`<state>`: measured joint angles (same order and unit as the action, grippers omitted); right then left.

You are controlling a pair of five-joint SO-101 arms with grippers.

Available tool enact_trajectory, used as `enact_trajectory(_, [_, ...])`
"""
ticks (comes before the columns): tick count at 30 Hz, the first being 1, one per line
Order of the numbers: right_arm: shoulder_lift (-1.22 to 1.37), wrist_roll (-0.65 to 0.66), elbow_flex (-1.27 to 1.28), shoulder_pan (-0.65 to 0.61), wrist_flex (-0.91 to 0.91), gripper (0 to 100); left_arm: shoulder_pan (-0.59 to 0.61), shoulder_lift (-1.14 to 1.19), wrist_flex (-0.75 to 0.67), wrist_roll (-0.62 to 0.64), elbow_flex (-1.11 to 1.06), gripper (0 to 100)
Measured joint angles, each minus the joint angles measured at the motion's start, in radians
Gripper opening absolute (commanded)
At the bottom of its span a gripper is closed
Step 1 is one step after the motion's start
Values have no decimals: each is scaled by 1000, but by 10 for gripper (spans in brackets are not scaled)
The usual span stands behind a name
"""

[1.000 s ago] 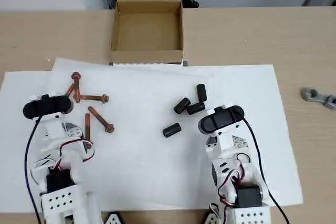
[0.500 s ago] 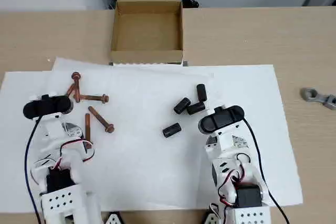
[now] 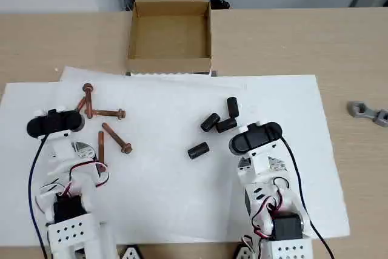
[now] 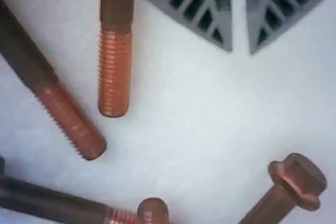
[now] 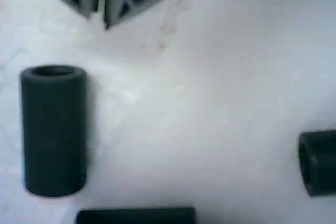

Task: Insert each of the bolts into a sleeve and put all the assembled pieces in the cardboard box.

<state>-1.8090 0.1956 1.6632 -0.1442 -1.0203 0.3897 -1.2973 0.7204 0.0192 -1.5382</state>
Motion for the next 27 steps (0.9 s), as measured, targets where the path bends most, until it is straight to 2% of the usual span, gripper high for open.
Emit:
enact_trajectory(17, [0,0,0,0,0,14,0,0,2,0,0,6])
enact_trajectory(21, [0,0,0,0,0,14,0,0,57,-5,0,6])
enact_trajectory(27, [0,0,0,0,-43,11,0,0,199,-81,77,6])
